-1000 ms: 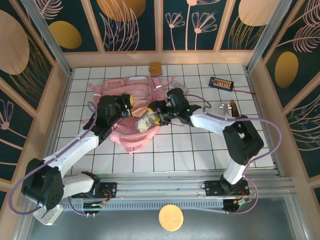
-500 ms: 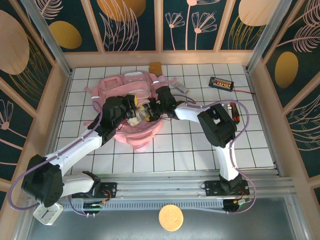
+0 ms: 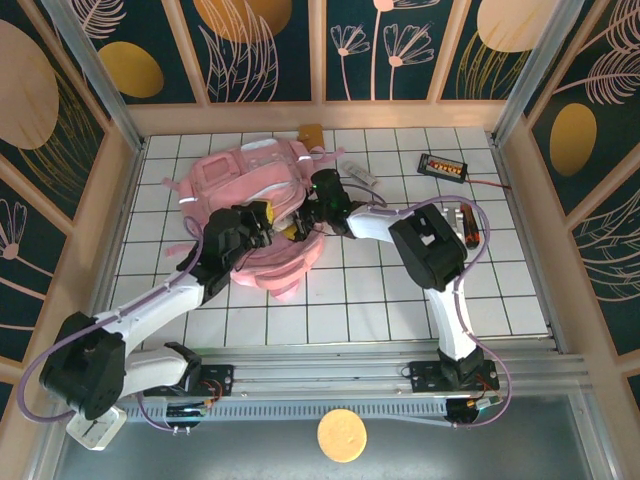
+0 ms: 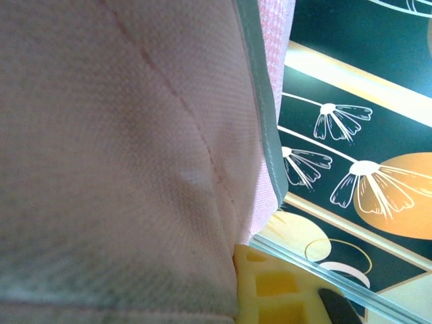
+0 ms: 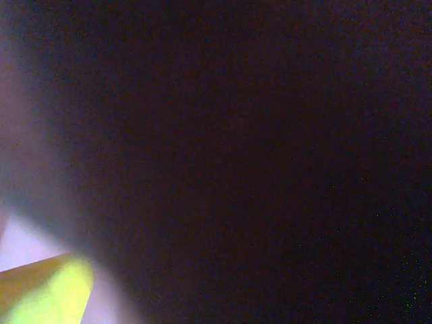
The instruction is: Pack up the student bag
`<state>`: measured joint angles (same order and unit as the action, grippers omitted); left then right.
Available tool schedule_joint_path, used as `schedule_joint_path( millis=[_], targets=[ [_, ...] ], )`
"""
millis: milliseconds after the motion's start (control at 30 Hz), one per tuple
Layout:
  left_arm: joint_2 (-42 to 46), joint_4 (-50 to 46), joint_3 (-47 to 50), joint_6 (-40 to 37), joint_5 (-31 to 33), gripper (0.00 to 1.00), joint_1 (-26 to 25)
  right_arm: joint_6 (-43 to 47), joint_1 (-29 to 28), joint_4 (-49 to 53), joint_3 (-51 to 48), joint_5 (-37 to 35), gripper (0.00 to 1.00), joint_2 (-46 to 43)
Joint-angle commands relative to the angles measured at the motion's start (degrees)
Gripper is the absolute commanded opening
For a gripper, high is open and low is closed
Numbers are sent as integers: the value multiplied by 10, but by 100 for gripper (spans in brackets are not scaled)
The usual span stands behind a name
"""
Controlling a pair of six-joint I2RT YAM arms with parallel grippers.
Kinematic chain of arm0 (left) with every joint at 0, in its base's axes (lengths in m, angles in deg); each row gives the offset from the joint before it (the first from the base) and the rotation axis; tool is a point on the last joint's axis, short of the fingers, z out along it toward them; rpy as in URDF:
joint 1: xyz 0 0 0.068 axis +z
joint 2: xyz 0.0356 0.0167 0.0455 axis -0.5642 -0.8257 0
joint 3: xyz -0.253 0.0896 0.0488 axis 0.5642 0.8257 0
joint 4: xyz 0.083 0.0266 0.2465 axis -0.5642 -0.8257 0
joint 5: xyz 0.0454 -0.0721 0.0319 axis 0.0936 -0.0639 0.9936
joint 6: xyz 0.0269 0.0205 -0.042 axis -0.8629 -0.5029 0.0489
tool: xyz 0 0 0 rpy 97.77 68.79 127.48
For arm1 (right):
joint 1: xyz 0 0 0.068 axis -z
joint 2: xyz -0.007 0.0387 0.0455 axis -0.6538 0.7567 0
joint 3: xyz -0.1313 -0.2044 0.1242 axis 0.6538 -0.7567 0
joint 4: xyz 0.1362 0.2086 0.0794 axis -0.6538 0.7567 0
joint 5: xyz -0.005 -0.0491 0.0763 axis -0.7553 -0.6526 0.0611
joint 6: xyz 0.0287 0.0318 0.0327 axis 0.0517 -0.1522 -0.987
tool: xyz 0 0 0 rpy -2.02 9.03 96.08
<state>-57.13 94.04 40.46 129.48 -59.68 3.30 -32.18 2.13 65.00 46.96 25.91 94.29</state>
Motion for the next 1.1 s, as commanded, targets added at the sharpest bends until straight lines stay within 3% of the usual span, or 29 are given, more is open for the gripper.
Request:
schedule_joint_path(
  millis=[0,267,500,667,700,767,833,1067],
  targets=[
    [38,13,6,-26,-57,3,4,118,5,122,0,71,99,-85],
    [117,-143,-7,-134,-81,45,55,300,32,370,56,99,99,-114],
    [193,-258,27,-202,-108,46,96,449,42,531,115,125,99,-100],
    [261,-238,116,-171,-111,44,133,442,37,386,46,174,99,-123],
    [270,-231,135,-165,-111,44,142,437,38,367,33,173,93,-123],
    [280,-191,174,-151,-121,43,161,422,40,328,7,183,71,-121],
    [271,-154,194,-140,-135,43,175,419,39,316,-7,170,61,-129],
    [182,-169,106,-236,-163,43,208,438,42,399,-21,161,47,-163]
  ],
)
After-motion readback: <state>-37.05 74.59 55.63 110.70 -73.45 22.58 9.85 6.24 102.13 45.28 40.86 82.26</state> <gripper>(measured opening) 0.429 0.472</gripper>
